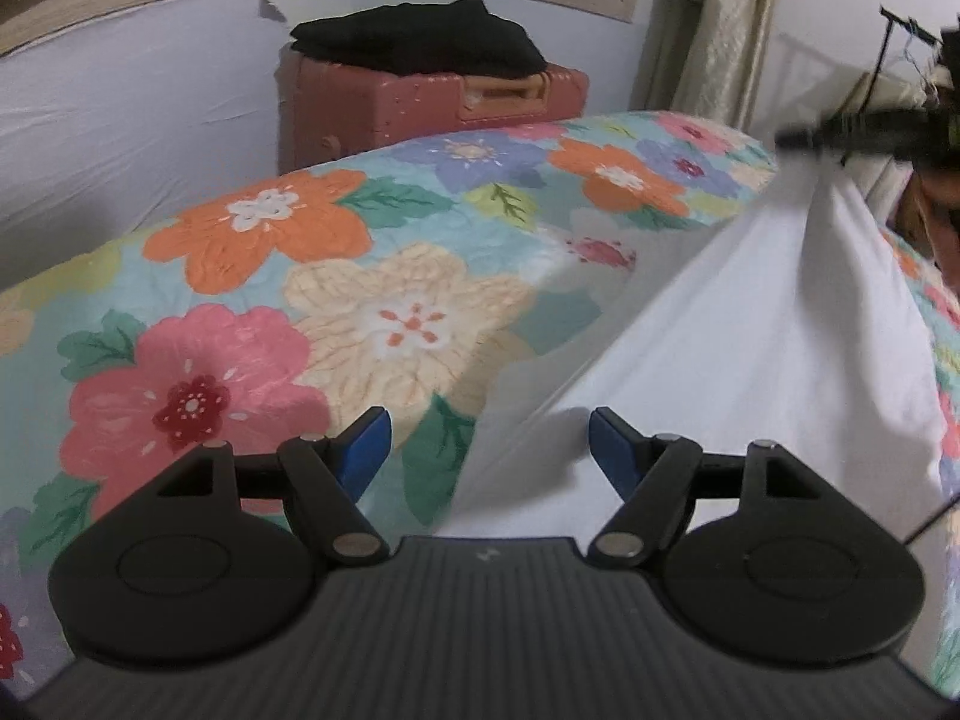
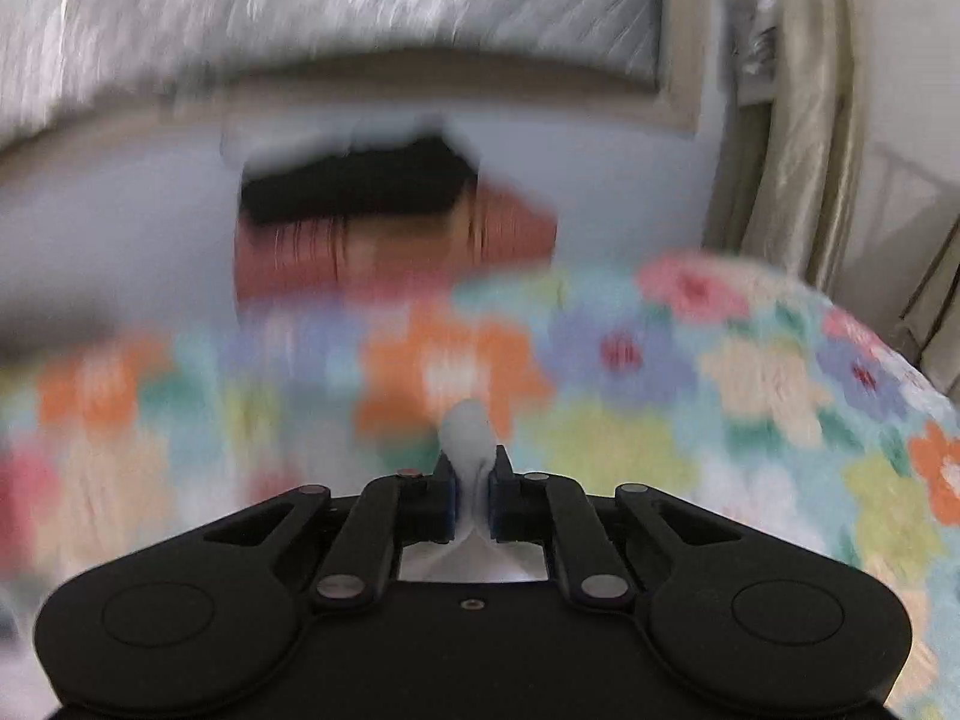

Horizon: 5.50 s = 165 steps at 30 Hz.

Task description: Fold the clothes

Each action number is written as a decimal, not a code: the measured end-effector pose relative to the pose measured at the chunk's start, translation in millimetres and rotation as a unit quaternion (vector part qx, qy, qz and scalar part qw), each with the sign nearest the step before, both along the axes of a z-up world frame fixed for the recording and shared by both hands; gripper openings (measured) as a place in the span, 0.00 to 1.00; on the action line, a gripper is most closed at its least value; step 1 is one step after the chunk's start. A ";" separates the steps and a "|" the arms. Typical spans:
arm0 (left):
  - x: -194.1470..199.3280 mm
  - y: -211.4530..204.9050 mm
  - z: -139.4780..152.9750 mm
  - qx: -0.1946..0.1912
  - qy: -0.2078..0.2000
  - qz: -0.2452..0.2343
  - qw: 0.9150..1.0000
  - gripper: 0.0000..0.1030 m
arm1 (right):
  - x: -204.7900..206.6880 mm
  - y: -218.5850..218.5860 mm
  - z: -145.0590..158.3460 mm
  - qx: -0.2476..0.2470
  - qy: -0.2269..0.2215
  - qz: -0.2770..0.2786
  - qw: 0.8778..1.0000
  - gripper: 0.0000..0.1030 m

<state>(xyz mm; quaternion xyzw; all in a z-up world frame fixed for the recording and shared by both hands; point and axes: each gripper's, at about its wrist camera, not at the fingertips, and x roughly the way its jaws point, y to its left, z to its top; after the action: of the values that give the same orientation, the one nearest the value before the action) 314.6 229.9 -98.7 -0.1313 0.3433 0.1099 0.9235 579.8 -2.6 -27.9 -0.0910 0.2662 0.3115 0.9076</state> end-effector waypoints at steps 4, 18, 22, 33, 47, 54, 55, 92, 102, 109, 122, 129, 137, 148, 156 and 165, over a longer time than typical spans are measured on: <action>1.4 2.8 -5.5 0.015 0.018 0.009 1.000 0.71 | 20.6 9.2 7.0 0.018 -0.005 -0.013 1.000 0.55; 2.4 11.8 -16.2 0.031 0.063 0.016 0.997 0.75 | 5.0 -45.1 -55.6 -0.003 0.164 -0.078 0.983 0.61; 3.6 10.7 -16.9 0.035 0.097 0.009 0.995 0.75 | -50.6 -67.1 -58.1 0.012 0.212 -0.077 0.974 0.62; -15.0 16.5 -1.8 0.002 0.136 0.023 0.990 0.86 | -261.7 -128.6 -50.3 0.032 0.280 -0.052 0.958 0.62; -62.6 29.6 -21.2 -0.114 0.097 0.014 0.989 0.11 | -330.6 -141.8 -61.7 0.071 0.301 -0.052 0.949 0.62; -114.4 16.7 22.7 -0.041 0.014 0.055 0.998 0.05 | -340.3 -150.6 -89.4 0.127 0.339 -0.078 0.929 0.63; -114.1 19.7 17.0 -0.043 0.033 0.067 0.996 0.05 | -340.8 -151.9 -92.1 0.130 0.346 -0.079 0.926 0.63; -179.5 -31.9 -54.8 -0.494 0.028 0.169 0.852 0.66 | -354.8 -144.7 -73.7 0.144 0.231 -0.061 0.960 0.08; -152.6 -50.8 -66.0 -0.541 0.014 0.108 0.834 0.86 | -342.5 -143.0 -52.5 0.169 0.229 -0.055 0.957 0.08; -142.1 -52.9 -94.1 -0.634 0.037 0.104 0.765 0.89 | -329.5 -129.5 -13.8 0.166 0.194 -0.034 0.966 0.08; -105.4 -19.5 -76.4 -0.573 -0.018 0.101 0.813 0.24 | -339.7 -142.2 -23.8 0.161 0.207 -0.048 0.964 0.08; -103.6 -21.2 -61.7 -0.499 0.009 0.085 0.862 0.22 | -339.1 -157.4 -41.4 0.199 0.242 -0.047 0.948 0.12; -94.8 -28.7 -49.0 -0.380 0.071 0.055 0.921 0.24 | -338.8 -164.9 -76.2 0.217 0.307 -0.079 0.923 0.13; -103.3 -25.0 -51.2 -0.361 0.070 0.020 0.930 0.42 | -341.0 -157.4 -103.9 0.217 0.345 -0.095 0.908 0.15; -92.6 -33.7 -39.4 -0.333 0.071 -0.022 0.940 0.78 | -343.3 -158.9 -108.4 0.215 0.349 -0.107 0.906 0.23; -82.5 -59.4 -30.7 -0.179 0.097 0.019 0.979 0.78 | -341.1 -155.8 -115.7 0.197 0.376 -0.090 0.901 0.31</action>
<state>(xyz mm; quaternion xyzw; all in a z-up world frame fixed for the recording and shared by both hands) 232.2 170.5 -129.4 -0.2900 0.4432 0.0763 0.8448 238.6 -158.4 -143.6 0.2377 0.5279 0.2858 0.7636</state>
